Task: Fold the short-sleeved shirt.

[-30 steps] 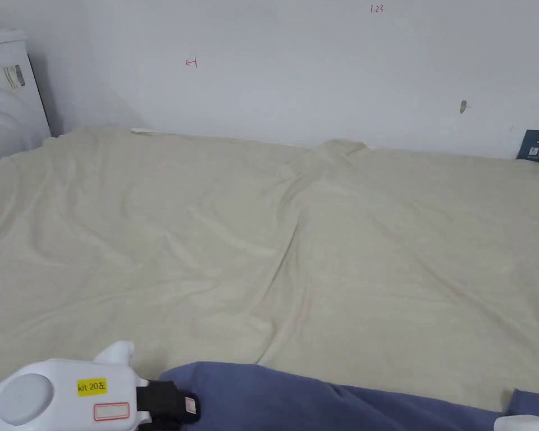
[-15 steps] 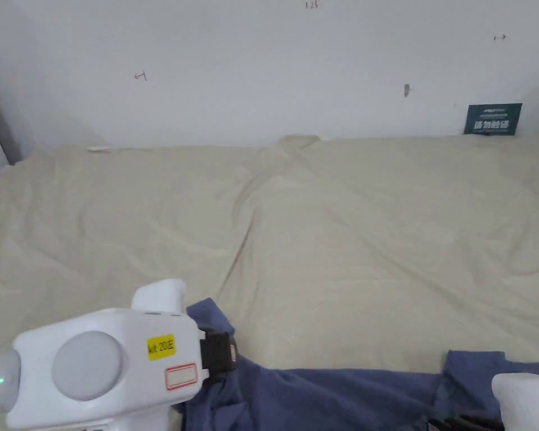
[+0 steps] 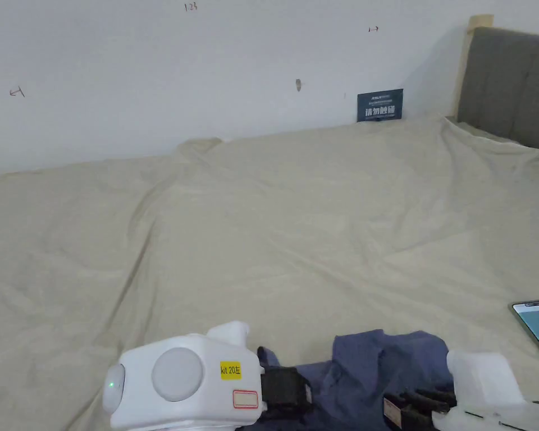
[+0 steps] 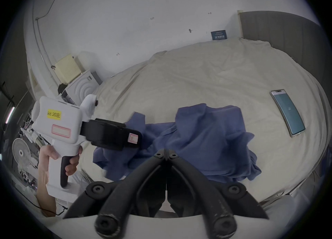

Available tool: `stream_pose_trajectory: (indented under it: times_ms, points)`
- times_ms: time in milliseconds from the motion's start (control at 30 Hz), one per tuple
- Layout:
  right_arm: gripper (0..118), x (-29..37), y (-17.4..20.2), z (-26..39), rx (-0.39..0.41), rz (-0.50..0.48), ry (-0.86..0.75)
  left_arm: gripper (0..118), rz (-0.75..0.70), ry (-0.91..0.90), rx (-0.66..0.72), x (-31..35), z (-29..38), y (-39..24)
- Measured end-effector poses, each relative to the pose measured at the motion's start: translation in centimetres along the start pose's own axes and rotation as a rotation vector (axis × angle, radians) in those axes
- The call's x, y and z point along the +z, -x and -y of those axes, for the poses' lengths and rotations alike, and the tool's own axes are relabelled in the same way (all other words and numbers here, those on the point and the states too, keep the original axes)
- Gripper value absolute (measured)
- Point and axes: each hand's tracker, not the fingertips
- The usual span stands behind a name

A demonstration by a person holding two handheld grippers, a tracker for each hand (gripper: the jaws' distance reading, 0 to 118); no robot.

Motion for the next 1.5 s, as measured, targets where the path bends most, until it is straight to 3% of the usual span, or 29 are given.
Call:
stream_pose_trajectory:
  times_ms: [33,100,333,367,400,467,500,667,967,1067,1167,1300,1500]
  points:
    - [0,-0.1,-0.2,0.0,-0.006,0.003,0.003,118,0.032,-0.004,0.014,0.3,0.0,0.1]
    - [0,-0.3,-0.4,0.1,-0.021,0.002,0.006,116,0.032,-0.101,0.029,2.1,-0.4,0.1]
    - [0,-0.7,0.5,0.5,0.009,-0.023,0.019,114,-0.106,-0.174,0.031,7.0,-0.3,2.9]
    - [0,-0.8,0.6,0.5,0.012,-0.025,0.020,107,-0.133,-0.203,0.047,7.5,0.0,3.3]
    - [0,-0.8,0.7,0.5,0.015,-0.029,0.021,84,-0.156,-0.205,0.036,7.6,0.2,3.4]
    - [0,-0.8,0.8,0.5,0.021,-0.027,0.024,24,-0.237,-0.196,0.052,7.2,0.5,3.8]
    - [0,-0.7,0.8,0.5,0.023,-0.029,0.023,4,-0.267,-0.183,0.026,6.5,0.7,3.7]
    - [0,-0.4,0.6,0.5,0.025,-0.026,0.018,4,-0.115,-0.081,0.021,3.4,1.2,3.2]
    - [0,0.6,-0.6,0.6,0.004,0.006,0.014,4,-0.061,0.060,-0.081,-2.6,3.0,-1.6]
    - [0,0.8,-0.8,0.5,-0.010,0.013,0.013,4,0.147,0.061,-0.069,-2.0,2.1,-2.7]
    - [0,0.9,-0.5,0.6,-0.004,0.034,0.013,4,0.212,0.052,-0.085,-1.0,1.9,-3.3]
    - [0,1.2,0.2,0.6,0.008,0.031,0.009,4,0.159,-0.011,-0.077,1.6,2.1,-1.6]
    - [0,1.0,1.4,0.5,0.035,0.025,0.005,4,0.038,-0.141,0.119,7.1,2.9,7.3]
